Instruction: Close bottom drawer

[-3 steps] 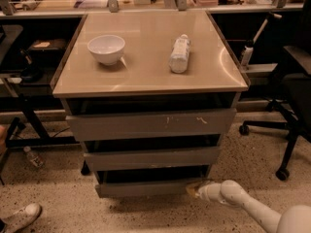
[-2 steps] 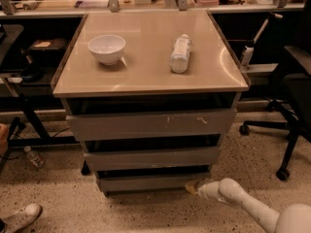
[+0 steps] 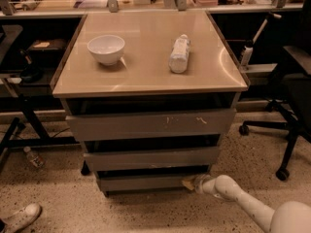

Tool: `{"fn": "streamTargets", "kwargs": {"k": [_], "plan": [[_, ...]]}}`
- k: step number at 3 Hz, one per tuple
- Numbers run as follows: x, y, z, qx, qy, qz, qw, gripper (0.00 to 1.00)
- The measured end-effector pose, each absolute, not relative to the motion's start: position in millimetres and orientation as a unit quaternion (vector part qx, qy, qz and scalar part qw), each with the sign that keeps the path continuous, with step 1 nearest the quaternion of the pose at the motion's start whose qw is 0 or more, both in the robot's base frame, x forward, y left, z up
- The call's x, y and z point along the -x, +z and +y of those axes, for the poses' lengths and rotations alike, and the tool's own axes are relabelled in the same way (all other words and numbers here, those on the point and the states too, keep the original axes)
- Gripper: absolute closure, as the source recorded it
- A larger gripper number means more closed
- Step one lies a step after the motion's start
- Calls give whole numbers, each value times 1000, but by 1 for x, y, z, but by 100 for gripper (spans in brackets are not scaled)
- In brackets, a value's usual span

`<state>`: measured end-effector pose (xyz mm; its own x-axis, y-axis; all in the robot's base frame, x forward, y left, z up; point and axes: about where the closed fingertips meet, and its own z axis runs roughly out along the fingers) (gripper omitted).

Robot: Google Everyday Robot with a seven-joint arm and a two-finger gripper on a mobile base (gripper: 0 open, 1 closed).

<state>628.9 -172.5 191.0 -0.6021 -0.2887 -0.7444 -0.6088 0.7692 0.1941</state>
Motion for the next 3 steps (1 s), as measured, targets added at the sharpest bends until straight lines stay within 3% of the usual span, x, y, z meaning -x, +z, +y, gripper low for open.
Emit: {"fn": "streamTargets", "kwargs": {"k": [2, 3], "plan": [[-598, 196, -191, 249, 218, 882, 336, 100], [-554, 234, -303, 176, 143, 921, 317, 100]]}}
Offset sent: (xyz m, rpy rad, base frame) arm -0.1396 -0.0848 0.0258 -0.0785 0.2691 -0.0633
